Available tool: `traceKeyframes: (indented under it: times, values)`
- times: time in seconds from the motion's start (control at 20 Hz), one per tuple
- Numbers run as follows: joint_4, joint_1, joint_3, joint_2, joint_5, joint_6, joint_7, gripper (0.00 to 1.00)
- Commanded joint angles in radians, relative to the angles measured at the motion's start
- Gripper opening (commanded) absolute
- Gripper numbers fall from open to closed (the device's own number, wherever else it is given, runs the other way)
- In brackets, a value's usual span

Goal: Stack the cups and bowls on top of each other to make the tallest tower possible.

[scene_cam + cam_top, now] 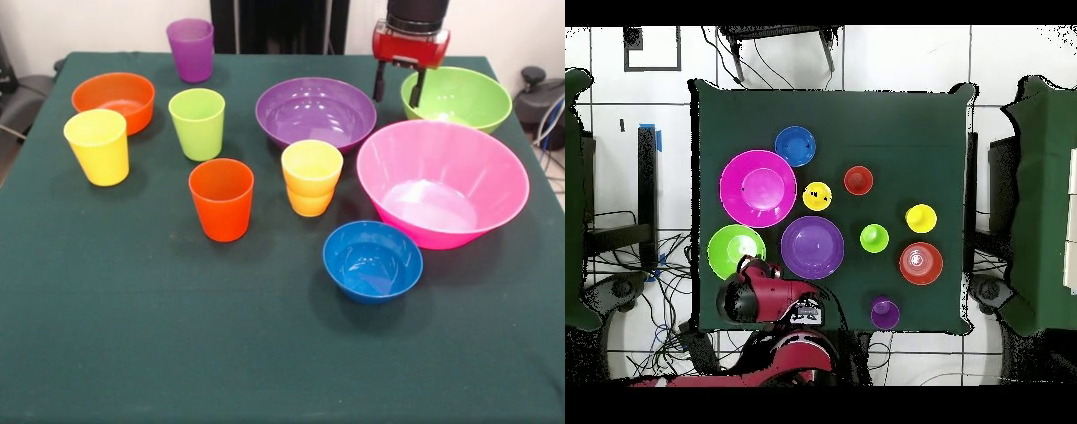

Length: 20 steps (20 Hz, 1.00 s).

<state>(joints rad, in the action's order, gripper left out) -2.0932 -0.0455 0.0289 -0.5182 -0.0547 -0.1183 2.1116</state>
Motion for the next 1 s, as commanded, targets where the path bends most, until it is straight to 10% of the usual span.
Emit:
traceKeyframes:
  times: [0.05, 1.0]
  values:
    - [0.004, 0.014, -0.097, 0.018, 0.035, 0.03, 0.109, 1.0]
    - [-0.008, -0.003, -0.079, -0.028, 0.024, 0.07, 0.104, 1.0]
